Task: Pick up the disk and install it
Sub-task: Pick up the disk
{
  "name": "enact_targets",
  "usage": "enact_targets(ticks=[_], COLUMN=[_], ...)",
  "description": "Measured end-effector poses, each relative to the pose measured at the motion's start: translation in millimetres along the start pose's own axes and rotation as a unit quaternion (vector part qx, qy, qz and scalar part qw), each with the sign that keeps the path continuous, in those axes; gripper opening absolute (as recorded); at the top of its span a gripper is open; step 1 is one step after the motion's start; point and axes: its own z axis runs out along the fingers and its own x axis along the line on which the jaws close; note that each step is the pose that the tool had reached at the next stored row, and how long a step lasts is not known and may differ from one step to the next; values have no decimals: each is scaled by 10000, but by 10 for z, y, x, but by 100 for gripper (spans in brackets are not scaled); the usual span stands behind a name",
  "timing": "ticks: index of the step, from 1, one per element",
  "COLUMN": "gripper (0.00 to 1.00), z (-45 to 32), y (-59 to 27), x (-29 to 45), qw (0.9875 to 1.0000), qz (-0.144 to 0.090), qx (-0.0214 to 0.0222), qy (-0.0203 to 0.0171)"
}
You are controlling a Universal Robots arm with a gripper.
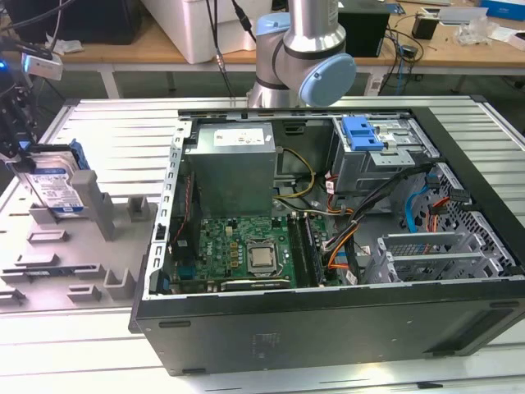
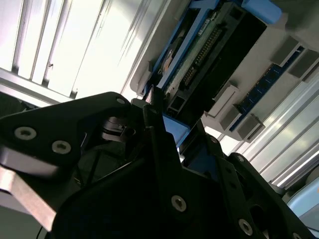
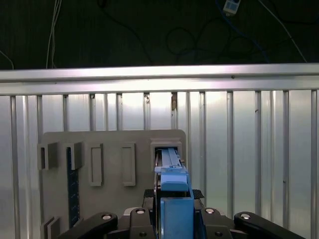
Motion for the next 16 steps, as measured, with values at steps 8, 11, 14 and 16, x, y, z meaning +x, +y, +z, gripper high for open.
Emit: enact_targets(ticks=[8,11,14,16], gripper=[36,36,36,36], z=[-36,-56,-86,-105], y=[0,0,0,0], x=[2,3,4,5], qw=[10000,10000,10000,10000], qz=[0,0,0,0], qx=[-1,0,1,1], qy=[22,27,33,37])
